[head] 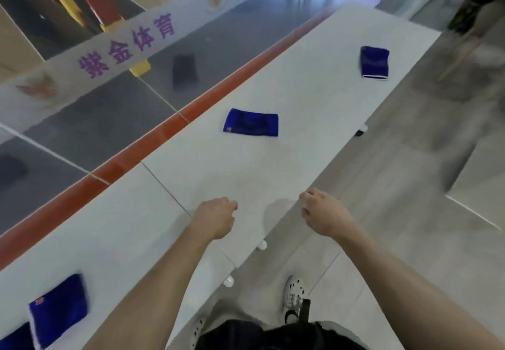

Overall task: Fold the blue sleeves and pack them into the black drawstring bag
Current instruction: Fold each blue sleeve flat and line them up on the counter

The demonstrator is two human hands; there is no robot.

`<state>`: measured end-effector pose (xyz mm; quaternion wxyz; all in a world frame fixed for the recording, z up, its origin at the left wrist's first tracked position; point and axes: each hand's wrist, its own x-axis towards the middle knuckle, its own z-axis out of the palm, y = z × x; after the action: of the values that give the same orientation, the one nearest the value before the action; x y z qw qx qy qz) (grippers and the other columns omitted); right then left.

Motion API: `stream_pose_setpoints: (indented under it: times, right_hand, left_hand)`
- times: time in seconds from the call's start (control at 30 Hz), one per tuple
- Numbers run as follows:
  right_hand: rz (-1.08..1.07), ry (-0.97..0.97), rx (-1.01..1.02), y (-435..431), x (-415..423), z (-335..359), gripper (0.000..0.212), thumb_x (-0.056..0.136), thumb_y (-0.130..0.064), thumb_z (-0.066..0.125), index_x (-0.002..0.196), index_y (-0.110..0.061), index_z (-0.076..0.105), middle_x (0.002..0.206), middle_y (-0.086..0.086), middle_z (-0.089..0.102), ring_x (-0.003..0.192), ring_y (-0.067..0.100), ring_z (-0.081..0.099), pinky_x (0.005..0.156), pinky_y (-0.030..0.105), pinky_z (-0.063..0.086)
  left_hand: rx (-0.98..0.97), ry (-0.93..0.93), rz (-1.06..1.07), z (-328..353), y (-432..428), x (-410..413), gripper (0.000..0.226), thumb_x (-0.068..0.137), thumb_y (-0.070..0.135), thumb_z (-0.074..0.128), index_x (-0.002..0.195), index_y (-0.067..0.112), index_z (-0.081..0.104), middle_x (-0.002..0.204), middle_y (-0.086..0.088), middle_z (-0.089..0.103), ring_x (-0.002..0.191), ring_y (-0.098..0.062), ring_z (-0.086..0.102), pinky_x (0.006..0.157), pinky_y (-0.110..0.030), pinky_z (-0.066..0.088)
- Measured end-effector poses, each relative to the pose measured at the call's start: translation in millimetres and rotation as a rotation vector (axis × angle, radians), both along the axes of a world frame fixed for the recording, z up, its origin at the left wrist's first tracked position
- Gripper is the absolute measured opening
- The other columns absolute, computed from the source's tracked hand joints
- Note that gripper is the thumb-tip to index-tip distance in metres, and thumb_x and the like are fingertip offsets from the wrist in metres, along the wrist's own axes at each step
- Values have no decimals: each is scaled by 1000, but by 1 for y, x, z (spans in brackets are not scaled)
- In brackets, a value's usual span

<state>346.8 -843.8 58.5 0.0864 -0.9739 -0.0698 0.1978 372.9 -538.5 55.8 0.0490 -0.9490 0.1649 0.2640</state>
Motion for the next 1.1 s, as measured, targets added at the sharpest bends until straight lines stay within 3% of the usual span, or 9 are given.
stream_pose_setpoints:
  times: [0.3,0.43,0.53,0.63,0.73,0.83,0.97,1.03,1.1]
  right_hand:
    - [57,-95,-46,-101,94,7,26,106,-22,51,125,-14,67,123,4,67,111,27,67,92,43,57]
    - [95,-98,-60,-125,155,2,32,107,-24,52,134,-14,66,133,4,67,120,27,66,98,44,57]
    - [106,-80,-79,-144,201,-9,34,107,-25,51,137,-14,65,136,4,66,122,28,66,99,44,57]
    - [125,-16,-83,-160,242,-15,36,108,-26,51,140,-14,63,139,4,65,125,27,65,101,45,57]
    - [128,-6,-58,-168,281,-22,36,109,-28,52,141,-14,63,139,4,65,125,27,65,100,44,57]
    - [113,44,-45,-165,316,-26,37,109,-30,51,140,-14,62,137,5,65,122,28,66,95,44,60]
    - [116,94,-3,-159,359,-35,38,108,-30,52,142,-13,60,135,8,64,123,31,64,96,45,59]
    - [113,76,32,-160,378,-39,39,107,-28,55,142,-12,59,136,8,63,123,31,64,96,44,58]
    - [114,57,53,-163,395,-44,41,106,-27,59,144,-12,56,138,8,61,123,31,62,94,44,58]
  left_hand:
    - [-49,-47,18,-17,-109,96,45,112,36,52,156,25,53,146,-2,58,129,-27,62,102,-44,55]
    - [-75,-157,163,-50,-129,157,54,111,44,53,160,25,45,148,-5,56,129,-25,59,104,-41,55]
    - [-56,-236,386,-79,-139,208,72,107,53,54,169,25,33,168,-14,38,147,-31,46,119,-46,43]
    - [-2,-116,571,-100,-151,243,78,105,63,45,171,29,24,173,-17,26,155,-41,33,126,-57,29]
    - [3,-13,507,-102,-174,269,82,101,62,42,173,32,20,172,-15,25,151,-42,34,126,-55,31]
    - [-121,59,323,-94,-208,283,73,101,53,43,171,34,30,175,-9,25,155,-37,29,128,-50,28]
    - [-343,142,136,-96,-241,287,43,106,38,53,144,27,70,175,-4,35,165,-27,25,133,-43,26]
    - [-410,127,70,-105,-246,284,29,107,31,59,117,21,84,164,-2,51,157,-24,41,126,-41,38]
    - [-464,61,93,-109,-247,284,20,102,19,66,105,16,85,142,-3,65,139,-28,60,110,-44,53]
